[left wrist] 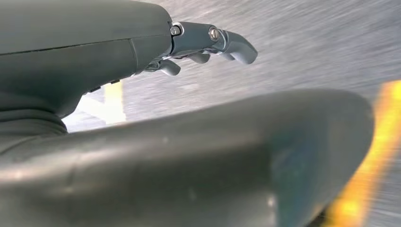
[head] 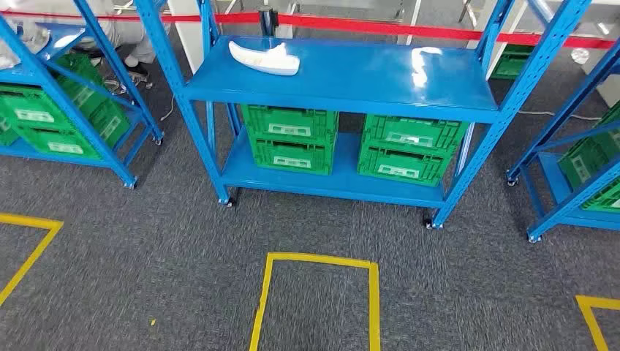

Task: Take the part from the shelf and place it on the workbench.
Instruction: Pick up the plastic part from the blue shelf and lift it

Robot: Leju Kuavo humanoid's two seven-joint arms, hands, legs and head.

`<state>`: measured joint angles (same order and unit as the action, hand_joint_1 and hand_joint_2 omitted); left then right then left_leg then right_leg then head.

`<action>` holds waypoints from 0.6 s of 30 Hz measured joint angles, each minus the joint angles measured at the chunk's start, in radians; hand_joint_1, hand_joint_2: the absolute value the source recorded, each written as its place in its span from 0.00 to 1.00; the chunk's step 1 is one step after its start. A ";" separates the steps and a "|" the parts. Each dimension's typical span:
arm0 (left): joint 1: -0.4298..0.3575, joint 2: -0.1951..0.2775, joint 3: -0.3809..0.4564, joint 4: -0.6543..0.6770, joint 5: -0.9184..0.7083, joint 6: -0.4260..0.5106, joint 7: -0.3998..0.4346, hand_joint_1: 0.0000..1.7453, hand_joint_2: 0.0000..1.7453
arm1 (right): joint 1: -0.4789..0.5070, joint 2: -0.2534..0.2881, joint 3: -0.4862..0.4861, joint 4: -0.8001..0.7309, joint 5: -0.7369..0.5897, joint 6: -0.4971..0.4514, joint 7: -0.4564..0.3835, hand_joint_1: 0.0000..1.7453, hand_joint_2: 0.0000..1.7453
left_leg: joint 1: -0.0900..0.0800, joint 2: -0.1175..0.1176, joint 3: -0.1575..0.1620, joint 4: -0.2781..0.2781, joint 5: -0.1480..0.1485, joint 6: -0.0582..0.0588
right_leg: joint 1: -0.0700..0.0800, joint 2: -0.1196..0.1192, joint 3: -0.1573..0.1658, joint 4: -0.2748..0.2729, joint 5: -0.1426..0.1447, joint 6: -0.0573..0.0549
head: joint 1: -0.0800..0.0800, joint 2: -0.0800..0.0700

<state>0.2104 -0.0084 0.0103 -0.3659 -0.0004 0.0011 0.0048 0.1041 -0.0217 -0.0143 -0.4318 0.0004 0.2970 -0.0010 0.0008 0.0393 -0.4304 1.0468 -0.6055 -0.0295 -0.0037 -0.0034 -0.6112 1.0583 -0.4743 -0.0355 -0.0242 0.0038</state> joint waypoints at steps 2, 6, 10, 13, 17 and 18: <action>0.023 0.001 0.000 0.034 0.000 0.000 0.000 0.00 0.00 | -0.027 0.000 0.000 -0.033 0.000 -0.001 -0.001 0.00 0.00 | 0.001 -0.014 -0.029 0.050 -0.022 -0.004 | -0.001 0.011 0.003 -0.004 -0.001 -0.002 | -0.002 0.000; 0.101 0.007 0.000 0.148 0.000 0.000 0.002 0.00 0.00 | -0.105 -0.001 -0.001 -0.139 0.000 -0.007 -0.001 0.00 0.00 | 0.004 -0.035 -0.165 0.241 -0.099 -0.013 | -0.001 0.065 0.010 -0.007 -0.006 -0.008 | -0.005 0.000; 0.085 0.009 0.000 0.141 0.000 0.000 0.000 0.00 0.00 | -0.079 -0.001 -0.001 -0.139 0.000 -0.008 0.003 0.00 0.00 | 0.001 -0.064 -0.136 0.061 0.042 -0.005 | 0.000 0.098 0.024 -0.008 -0.014 0.000 | -0.005 0.000; 0.009 0.007 0.000 0.069 0.000 0.000 -0.003 0.00 0.25 | -0.007 0.001 -0.002 -0.074 0.000 -0.010 0.004 0.00 0.00 | -0.008 -0.083 -0.117 0.001 0.051 0.013 | 0.002 0.106 0.020 -0.009 -0.018 0.015 | -0.004 0.000; -0.107 0.000 0.000 -0.078 0.000 0.000 -0.007 0.00 1.00 | 0.117 0.003 -0.001 0.063 0.000 -0.010 0.004 0.00 0.00 | 0.003 -0.062 -0.106 -0.016 0.089 0.040 | 0.005 0.063 0.000 0.040 -0.054 0.034 | -0.001 0.000; -0.135 -0.001 0.000 -0.115 0.000 0.000 -0.008 0.00 1.00 | 0.143 0.003 -0.001 0.098 0.000 -0.010 0.004 0.00 0.00 | 0.003 -0.057 -0.106 -0.017 0.090 0.044 | 0.004 0.038 -0.025 0.093 -0.086 0.037 | 0.001 0.000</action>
<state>0.0753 -0.0091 0.0103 -0.4809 -0.0004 0.0012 -0.0033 0.2472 -0.0189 -0.0154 -0.3334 0.0006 0.2869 0.0035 0.0034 -0.0174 -0.5366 1.0294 -0.5151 0.0140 0.0005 0.0346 -0.6359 1.1510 -0.5601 0.0019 -0.0232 0.0038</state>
